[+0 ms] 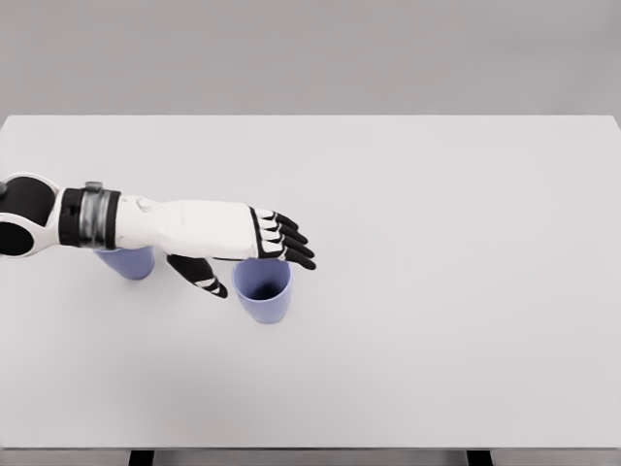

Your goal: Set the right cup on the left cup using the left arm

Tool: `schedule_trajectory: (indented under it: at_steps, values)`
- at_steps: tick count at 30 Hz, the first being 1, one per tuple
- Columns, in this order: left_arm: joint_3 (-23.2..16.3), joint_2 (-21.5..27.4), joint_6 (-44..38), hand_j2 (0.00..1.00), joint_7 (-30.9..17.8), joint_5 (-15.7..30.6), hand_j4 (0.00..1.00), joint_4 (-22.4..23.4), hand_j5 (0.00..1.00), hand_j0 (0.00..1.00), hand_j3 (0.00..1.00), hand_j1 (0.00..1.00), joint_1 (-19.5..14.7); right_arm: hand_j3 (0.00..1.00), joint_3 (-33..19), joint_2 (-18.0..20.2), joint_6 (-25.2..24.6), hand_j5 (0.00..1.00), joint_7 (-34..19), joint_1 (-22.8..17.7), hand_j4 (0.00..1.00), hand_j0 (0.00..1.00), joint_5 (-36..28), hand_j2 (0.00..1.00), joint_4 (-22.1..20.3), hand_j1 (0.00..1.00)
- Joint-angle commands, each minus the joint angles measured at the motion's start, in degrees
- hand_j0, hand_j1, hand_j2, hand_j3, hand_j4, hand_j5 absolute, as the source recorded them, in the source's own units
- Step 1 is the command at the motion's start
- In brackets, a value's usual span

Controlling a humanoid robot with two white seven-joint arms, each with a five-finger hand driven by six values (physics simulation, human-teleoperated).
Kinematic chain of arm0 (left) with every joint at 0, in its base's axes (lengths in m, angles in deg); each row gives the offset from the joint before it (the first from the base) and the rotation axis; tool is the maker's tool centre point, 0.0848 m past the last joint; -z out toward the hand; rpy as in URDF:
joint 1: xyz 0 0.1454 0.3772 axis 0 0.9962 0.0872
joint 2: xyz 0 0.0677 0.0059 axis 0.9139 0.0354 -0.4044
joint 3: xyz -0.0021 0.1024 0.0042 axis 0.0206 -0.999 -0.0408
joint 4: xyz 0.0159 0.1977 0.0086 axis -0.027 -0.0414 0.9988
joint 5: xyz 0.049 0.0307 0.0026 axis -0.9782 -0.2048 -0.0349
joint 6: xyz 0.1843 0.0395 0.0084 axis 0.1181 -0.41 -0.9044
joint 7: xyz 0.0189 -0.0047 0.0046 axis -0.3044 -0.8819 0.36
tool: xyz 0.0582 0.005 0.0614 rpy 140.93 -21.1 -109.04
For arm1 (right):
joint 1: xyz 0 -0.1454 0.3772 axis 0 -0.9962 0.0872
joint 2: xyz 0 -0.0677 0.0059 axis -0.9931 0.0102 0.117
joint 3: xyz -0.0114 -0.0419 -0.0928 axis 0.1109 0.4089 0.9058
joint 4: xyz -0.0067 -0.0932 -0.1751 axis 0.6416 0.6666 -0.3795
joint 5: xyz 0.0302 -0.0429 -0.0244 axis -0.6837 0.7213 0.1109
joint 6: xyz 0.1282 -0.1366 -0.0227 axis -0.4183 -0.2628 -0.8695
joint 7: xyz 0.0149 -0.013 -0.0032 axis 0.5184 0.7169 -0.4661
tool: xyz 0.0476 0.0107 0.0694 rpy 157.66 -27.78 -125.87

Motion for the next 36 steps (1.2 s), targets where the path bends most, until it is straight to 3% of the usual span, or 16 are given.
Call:
schedule_trajectory:
  at_steps: [1,36]
  values:
    - [0.13,-0.56,-0.04,1.00,0.03,0.36,1.00,0.06,1.00,1.00,1.00,1.00,0.09,1.00,0.00,0.00,0.05,1.00,-0.03,0.00,1.00,1.00,0.08,1.00,0.06,1.00]
    - [0.22,-2.58,-0.04,1.00,-0.06,-1.66,1.00,3.23,1.00,1.00,1.00,1.00,2.11,1.00,0.00,0.00,-0.04,1.00,-0.03,0.00,1.00,1.00,0.08,1.00,-0.02,1.00]
